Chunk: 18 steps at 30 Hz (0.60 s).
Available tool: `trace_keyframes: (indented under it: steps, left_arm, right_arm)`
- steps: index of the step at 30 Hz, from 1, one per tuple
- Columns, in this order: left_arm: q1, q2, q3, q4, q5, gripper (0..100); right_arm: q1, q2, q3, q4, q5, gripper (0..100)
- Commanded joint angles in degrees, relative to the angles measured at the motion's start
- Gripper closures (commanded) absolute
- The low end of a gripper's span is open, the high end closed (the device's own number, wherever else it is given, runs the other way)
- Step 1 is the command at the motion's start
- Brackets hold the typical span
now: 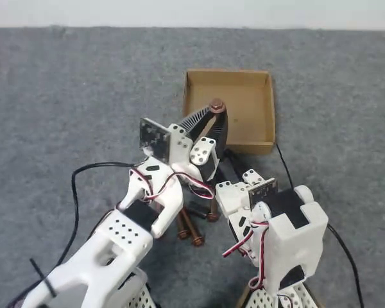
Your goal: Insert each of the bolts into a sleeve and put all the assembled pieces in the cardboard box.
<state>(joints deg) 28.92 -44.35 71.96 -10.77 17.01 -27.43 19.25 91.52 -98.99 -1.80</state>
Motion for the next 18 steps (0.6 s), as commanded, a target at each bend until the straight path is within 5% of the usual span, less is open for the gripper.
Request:
trace_keyframes:
  steps: [1,18]
  left_arm:
    - [0.0,2.1,-1.4,-2.7,0.4,99]
    - [-2.6,2.3,0.7,-3.1,0.4,99]
  right_arm:
    - [-0.2,-1.8,1.3,-0.8,-0.3,99.2]
    - [-0.1,-1.9,1.3,-0.8,-0.3,99.2]
